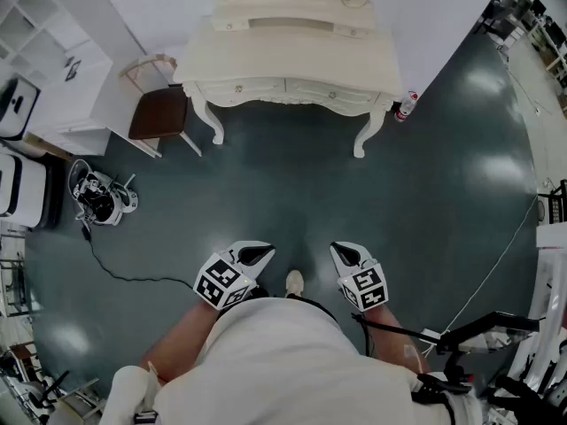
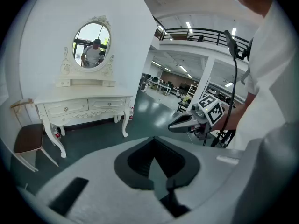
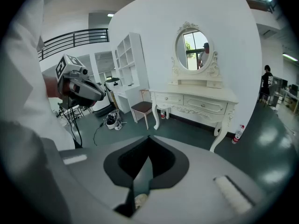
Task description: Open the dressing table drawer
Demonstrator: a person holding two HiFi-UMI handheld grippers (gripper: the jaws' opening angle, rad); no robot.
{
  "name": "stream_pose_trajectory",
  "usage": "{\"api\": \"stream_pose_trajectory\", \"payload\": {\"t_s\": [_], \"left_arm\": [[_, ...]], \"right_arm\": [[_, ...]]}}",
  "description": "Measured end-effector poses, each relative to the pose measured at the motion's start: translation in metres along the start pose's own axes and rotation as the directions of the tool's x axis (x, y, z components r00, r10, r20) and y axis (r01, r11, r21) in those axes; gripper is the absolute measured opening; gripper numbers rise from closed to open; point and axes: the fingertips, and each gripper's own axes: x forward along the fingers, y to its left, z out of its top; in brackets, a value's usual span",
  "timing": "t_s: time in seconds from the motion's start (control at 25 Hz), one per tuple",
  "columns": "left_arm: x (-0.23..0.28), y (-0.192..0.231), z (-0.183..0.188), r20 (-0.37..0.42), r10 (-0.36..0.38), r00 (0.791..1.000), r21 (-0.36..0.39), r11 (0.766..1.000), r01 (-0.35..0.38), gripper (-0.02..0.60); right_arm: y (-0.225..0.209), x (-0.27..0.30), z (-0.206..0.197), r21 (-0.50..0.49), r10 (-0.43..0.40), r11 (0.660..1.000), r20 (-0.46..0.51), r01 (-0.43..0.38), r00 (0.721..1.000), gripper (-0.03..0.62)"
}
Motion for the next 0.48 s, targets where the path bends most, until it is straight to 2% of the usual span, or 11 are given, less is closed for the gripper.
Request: {"api": "stream_pose_trajectory", "payload": {"t_s": [0.24, 0.48], "left_arm": [[-0.016, -0.006, 0.014, 0.058, 0.051, 0.997, -0.006, 0.999, -0.051, 0.002], [-0.064, 0.004, 0.015, 0.111, 0.149, 0.983, -0.079, 0.987, -0.14, 0.002]], "right_arm": [[0.01, 0.001, 0.02, -0.038, 0.032, 0.999, 0.032, -0.031, 0.999, 0.0], [0.043, 0.023, 0.055, -0.127, 0.131, 0.984, 0.026, -0.127, 0.991, 0.0]]}}
